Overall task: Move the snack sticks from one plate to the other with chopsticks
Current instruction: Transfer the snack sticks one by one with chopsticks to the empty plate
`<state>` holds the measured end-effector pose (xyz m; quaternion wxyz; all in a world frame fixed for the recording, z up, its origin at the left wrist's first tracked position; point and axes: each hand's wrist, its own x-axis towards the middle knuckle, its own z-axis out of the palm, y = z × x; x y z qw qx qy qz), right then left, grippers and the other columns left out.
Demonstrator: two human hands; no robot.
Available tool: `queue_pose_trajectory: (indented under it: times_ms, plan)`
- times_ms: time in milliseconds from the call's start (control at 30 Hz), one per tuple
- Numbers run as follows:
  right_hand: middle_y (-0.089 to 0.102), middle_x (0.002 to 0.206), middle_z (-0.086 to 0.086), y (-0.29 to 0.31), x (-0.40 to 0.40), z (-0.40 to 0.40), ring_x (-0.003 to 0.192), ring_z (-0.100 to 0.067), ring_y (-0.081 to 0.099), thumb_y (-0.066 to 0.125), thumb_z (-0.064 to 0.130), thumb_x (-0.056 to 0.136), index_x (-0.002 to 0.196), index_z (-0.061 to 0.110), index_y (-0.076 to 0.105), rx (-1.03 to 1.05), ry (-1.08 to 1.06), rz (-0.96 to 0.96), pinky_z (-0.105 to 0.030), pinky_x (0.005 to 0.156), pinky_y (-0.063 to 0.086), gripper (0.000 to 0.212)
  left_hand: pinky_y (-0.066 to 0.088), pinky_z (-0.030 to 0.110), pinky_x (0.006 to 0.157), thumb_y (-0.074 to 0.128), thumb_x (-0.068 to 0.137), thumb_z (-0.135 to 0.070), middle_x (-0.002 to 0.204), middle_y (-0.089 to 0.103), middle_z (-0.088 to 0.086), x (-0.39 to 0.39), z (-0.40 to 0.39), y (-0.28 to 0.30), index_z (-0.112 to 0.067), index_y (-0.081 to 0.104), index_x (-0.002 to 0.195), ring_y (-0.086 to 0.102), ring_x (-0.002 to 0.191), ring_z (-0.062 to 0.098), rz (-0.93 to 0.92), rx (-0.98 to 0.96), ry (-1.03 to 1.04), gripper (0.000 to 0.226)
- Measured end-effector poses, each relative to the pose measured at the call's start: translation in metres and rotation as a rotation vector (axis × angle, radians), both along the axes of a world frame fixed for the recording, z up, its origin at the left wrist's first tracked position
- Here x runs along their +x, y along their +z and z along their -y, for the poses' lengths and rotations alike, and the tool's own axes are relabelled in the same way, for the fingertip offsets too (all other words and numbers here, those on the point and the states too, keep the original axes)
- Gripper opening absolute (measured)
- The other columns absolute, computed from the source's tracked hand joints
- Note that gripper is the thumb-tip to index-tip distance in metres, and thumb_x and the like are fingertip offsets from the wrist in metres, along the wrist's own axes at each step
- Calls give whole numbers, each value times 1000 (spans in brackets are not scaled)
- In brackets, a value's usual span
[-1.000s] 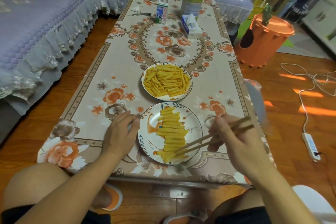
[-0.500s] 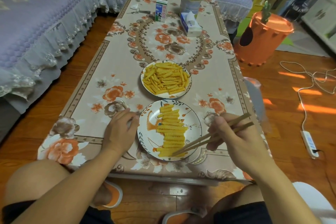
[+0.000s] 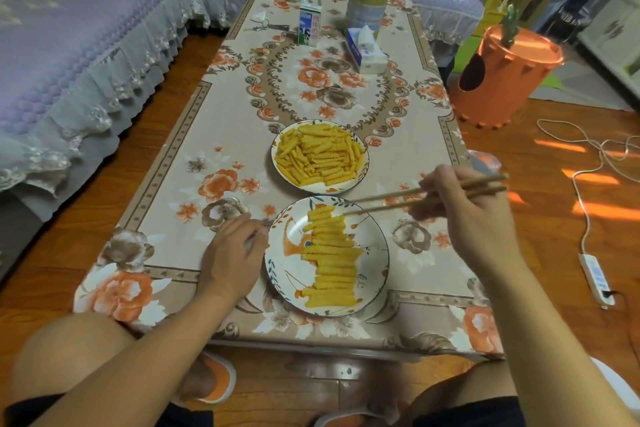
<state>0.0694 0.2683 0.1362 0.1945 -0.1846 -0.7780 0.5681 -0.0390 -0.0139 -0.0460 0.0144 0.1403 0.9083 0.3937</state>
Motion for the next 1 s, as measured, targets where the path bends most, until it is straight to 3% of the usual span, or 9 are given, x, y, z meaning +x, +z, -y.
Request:
queue_pose_trajectory:
  times_ms: [100,233,367,500,600,733,867,1000]
  plan:
    - [70,79,-14,-11,-35,-9,66,-26,75,49,25,108,94,10,71,77,28,13,-37,65,63,30,41,41,110,29,91,-59,138,63,5,0,0,0,-19,73,117,46,139,22,-2,-4,2,65]
    - [72,85,-14,-20,-73,-10,65,-25,73,52,27,107,97,9,71,150,41,31,-29,60,62,28,42,43,109,29,93,-60,135,65,2,-1,0,-4,-22,73,114,47,139,19,-13,-23,0,62]
    - [73,80,-14,-28,-95,-11,63,-24,74,53,30,107,98,9,70,208,56,72,-37,63,63,28,43,44,109,30,93,-60,135,65,2,-3,1,-6,-22,73,115,48,138,20,-11,-21,6,61]
    - [72,80,-15,-24,-100,-14,60,-22,73,51,33,107,90,10,68,214,70,81,-35,60,63,33,43,45,110,31,93,-60,136,65,2,-4,2,-9,-23,73,116,48,138,20,-3,-23,8,61]
    - [72,77,-17,-21,-107,-14,61,-25,74,51,36,107,91,5,69,228,90,112,-44,65,64,39,43,45,109,31,93,-60,135,65,2,-4,1,-8,-22,73,116,49,137,20,-6,-20,9,61]
    - [70,75,-23,-13,-111,-11,61,-30,74,48,35,108,89,-1,66,197,98,129,-53,66,63,45,43,45,110,31,92,-59,136,65,2,-2,1,-5,-21,73,115,48,137,20,-3,-22,14,61]
    - [69,74,-25,20,-90,-10,63,-36,73,42,35,110,89,-1,64,78,91,104,-50,63,64,47,43,45,110,32,92,-59,135,66,4,-3,0,-4,-20,74,115,49,137,21,-3,-20,14,61]
    - [68,72,-29,46,-50,-1,62,-41,72,43,40,108,95,-12,61,-55,150,257,-49,61,64,56,43,45,109,32,91,-58,134,66,5,-1,0,-1,-18,74,114,50,136,22,2,-4,11,63]
